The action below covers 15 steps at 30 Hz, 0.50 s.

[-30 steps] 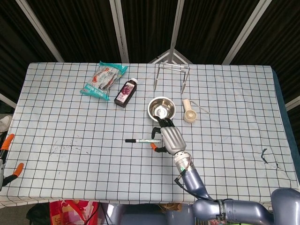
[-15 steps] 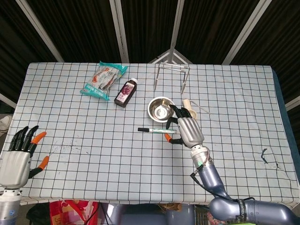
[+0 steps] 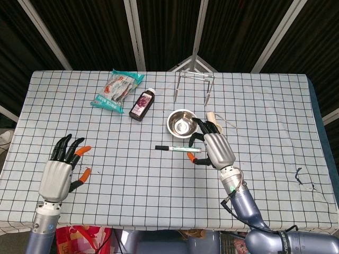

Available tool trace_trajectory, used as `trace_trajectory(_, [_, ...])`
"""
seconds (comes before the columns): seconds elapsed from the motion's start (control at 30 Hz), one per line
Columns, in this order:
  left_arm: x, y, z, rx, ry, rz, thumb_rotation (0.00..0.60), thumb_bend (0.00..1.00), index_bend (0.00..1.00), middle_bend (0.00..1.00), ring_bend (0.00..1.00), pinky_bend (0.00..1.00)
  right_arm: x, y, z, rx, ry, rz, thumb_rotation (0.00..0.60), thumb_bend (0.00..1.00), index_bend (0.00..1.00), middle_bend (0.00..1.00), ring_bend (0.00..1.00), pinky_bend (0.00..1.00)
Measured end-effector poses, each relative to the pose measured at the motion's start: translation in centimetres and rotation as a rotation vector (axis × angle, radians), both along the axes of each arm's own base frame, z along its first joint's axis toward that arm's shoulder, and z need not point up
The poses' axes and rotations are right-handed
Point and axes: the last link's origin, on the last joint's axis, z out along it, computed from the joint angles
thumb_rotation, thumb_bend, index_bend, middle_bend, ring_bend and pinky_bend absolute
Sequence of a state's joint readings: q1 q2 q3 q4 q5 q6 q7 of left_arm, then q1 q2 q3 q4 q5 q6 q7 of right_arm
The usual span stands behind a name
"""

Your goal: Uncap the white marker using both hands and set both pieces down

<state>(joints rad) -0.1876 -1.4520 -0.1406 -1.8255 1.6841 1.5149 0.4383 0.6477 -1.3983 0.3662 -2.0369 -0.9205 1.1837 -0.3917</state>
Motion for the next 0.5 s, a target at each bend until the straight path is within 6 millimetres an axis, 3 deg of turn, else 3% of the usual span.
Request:
trace_trajectory(0.2, [1.4, 0.4, -1.2, 0.009, -0.008, -0.041, 0.6, 0.39, 0.3, 0.16, 0.0, 0.09, 1.8, 0.6, -0.6, 0.02, 0.008, 0.028, 0.6, 0.47, 0.75, 0.1, 0.15, 0.07])
trace_trajectory(0.5, [1.7, 0.5, -1.4, 0.025, -0.016, -0.046, 0.6, 0.39, 0.31, 0.17, 0.0, 0.09, 6.0, 1.6, -3.3, 0.079, -0.001, 0.112, 0.6, 0.47, 0.75, 0.1, 0.15, 0.07])
